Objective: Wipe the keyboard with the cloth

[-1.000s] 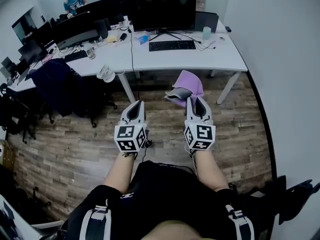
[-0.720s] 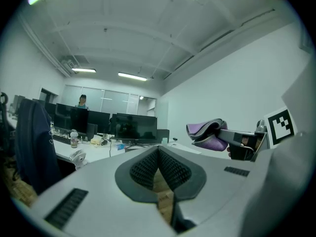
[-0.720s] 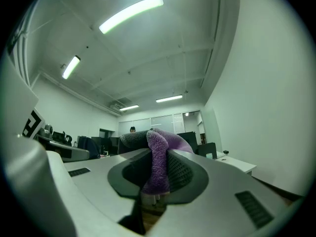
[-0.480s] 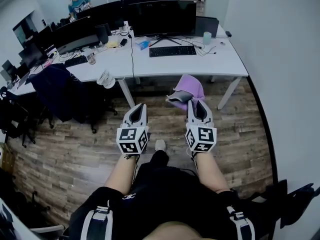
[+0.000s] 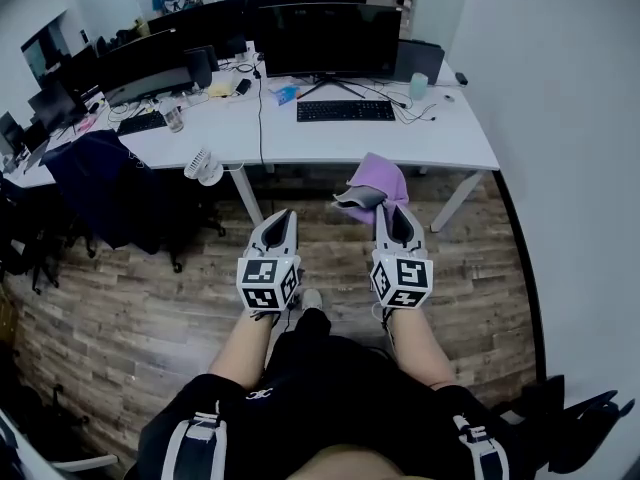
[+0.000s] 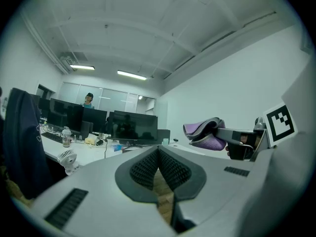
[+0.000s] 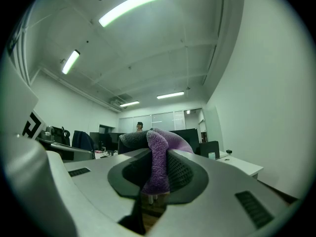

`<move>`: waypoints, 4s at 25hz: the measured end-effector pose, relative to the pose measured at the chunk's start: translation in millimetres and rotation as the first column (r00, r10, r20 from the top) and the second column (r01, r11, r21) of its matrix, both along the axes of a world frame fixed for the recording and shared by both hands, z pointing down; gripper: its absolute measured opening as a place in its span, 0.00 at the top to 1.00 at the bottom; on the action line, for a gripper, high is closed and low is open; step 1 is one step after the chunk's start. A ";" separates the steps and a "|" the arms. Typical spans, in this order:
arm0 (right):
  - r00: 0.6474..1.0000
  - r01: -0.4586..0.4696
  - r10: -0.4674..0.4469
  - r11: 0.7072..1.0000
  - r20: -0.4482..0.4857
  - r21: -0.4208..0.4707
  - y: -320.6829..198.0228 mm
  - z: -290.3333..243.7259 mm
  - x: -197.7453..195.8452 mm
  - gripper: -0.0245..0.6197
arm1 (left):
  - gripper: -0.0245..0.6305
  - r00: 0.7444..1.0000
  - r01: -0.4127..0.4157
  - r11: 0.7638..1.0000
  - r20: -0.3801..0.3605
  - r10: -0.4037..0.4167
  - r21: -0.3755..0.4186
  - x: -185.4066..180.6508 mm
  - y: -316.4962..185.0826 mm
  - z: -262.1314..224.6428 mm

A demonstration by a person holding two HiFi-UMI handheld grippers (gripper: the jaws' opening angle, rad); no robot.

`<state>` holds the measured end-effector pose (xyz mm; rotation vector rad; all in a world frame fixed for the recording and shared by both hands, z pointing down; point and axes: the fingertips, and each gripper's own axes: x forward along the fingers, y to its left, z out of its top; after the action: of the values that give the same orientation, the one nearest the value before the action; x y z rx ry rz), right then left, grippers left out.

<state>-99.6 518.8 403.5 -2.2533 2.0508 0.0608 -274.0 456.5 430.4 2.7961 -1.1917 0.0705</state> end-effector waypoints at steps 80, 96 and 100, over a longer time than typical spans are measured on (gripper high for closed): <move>0.940 0.341 -0.338 0.927 0.044 -0.159 -728.5 46.4 181.6 0.82 | 0.94 0.966 0.259 0.961 0.050 -0.255 -0.097 193.5 -674.5 4.9; 0.894 0.358 -0.418 0.883 -0.161 -0.303 -789.2 109.8 106.9 0.82 | 0.94 0.941 0.339 0.934 0.061 -0.334 -0.114 118.6 -696.0 13.6; 0.880 0.342 -0.433 0.863 -0.195 -0.373 -803.4 138.6 102.6 0.82 | 0.94 0.935 0.353 0.929 0.066 -0.348 -0.112 111.3 -696.1 12.0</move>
<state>3.0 -284.6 542.1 -2.0235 2.8252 -0.0015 -162.7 -239.6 442.4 2.4471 -1.6187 0.1723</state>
